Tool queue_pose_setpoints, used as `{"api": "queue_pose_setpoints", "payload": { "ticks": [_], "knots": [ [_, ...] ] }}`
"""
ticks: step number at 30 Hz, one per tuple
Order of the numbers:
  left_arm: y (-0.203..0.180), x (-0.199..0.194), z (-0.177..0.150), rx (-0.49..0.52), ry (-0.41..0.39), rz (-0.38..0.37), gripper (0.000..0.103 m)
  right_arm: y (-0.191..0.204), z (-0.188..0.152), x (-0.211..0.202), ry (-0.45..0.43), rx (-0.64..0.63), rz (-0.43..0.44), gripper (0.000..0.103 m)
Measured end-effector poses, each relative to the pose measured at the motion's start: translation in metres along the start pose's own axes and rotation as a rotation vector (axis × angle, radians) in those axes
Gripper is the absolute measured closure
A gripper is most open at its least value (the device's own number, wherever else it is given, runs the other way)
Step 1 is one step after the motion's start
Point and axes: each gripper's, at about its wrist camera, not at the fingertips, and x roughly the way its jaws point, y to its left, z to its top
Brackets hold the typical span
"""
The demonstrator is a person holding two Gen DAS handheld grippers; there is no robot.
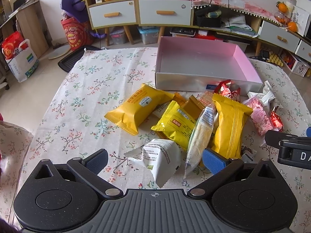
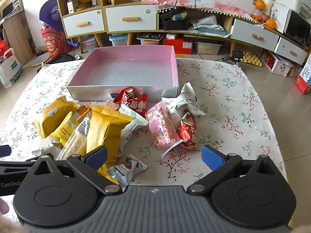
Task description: Organize snacks
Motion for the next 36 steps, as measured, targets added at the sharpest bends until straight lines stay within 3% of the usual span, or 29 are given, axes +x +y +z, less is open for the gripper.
{"api": "queue_pose_setpoints", "payload": {
  "ticks": [13, 17, 22, 29, 34, 36],
  "knots": [
    [0.003, 0.009, -0.002, 0.026, 0.012, -0.023, 0.000, -0.008, 0.005, 0.006, 0.031, 0.056, 0.003, 0.000],
    [0.007, 0.013, 0.002, 0.055, 0.057, -0.057, 0.000, -0.019, 0.009, 0.012, 0.069, 0.110, 0.049, 0.000],
    [0.017, 0.020, 0.010, 0.058, 0.100, -0.110, 0.000, -0.026, 0.012, 0.023, 0.119, 0.169, 0.124, 0.008],
    [0.036, 0.041, 0.035, -0.046, 0.161, -0.212, 0.002, -0.020, 0.017, 0.041, 0.174, 0.197, 0.270, 0.016],
    [0.041, 0.064, 0.039, -0.048, 0.146, -0.334, 0.017, -0.012, 0.017, 0.048, 0.213, 0.216, 0.381, 0.026],
    [0.042, 0.074, 0.038, -0.026, 0.147, -0.396, 0.027, -0.009, 0.018, 0.050, 0.224, 0.225, 0.422, 0.038]
  ]
}}
